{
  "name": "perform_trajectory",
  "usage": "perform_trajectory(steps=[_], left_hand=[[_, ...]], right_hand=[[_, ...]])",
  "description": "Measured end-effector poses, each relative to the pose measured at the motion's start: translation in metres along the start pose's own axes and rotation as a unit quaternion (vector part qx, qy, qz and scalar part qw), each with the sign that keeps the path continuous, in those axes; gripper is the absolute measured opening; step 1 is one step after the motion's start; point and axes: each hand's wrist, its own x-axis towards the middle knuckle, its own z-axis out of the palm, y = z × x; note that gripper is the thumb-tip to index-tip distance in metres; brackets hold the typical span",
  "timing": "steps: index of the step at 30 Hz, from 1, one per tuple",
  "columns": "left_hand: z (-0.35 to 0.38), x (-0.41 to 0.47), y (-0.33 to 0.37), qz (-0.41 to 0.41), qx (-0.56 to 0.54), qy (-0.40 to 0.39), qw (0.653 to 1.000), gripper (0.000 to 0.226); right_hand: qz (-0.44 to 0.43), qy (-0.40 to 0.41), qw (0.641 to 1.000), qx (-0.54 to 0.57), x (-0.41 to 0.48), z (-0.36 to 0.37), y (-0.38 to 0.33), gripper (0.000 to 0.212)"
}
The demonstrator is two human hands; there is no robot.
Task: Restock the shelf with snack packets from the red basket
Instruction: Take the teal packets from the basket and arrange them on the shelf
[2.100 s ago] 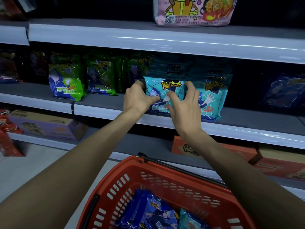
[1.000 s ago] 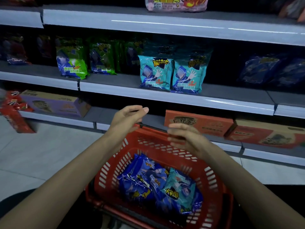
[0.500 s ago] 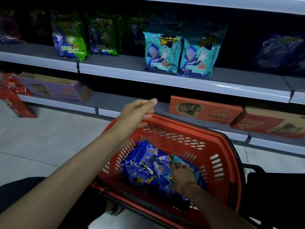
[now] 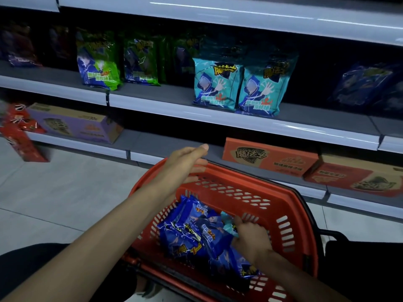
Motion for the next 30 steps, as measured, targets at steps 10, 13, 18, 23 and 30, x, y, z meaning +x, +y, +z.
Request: perform_trajectory(steps=[10, 13, 18, 23, 30], left_hand=[[0.006, -0.013, -0.015, -0.043, 0.075, -0.013, 0.996, 0.037], [0.007, -0.014, -0.016, -0.091, 0.04, -0.012, 0.995, 0.055], [0.008, -0.014, -0.009, -0.109, -0.028, -0.019, 0.994, 0.065], [0.013, -0.018, 0.002, -0.091, -0.078, -0.096, 0.988, 0.047], [0.017, -0.017, 0.007, -0.051, -0.156, -0.051, 0.985, 0.033]], right_hand=[[-0.072, 0.13, 0.977, 0.155, -0.033, -0.107, -0.003, 0.042], [-0.159, 0.245, 0.952, 0.091, -0.051, -0.136, -0.005, 0.053], [-0.353, 0.374, 0.853, -0.086, -0.061, -0.159, 0.008, 0.047], [-0.412, 0.451, 0.772, -0.177, -0.069, -0.162, 0.01, 0.028], [-0.272, 0.416, 0.861, -0.111, -0.059, -0.161, 0.021, 0.082]])
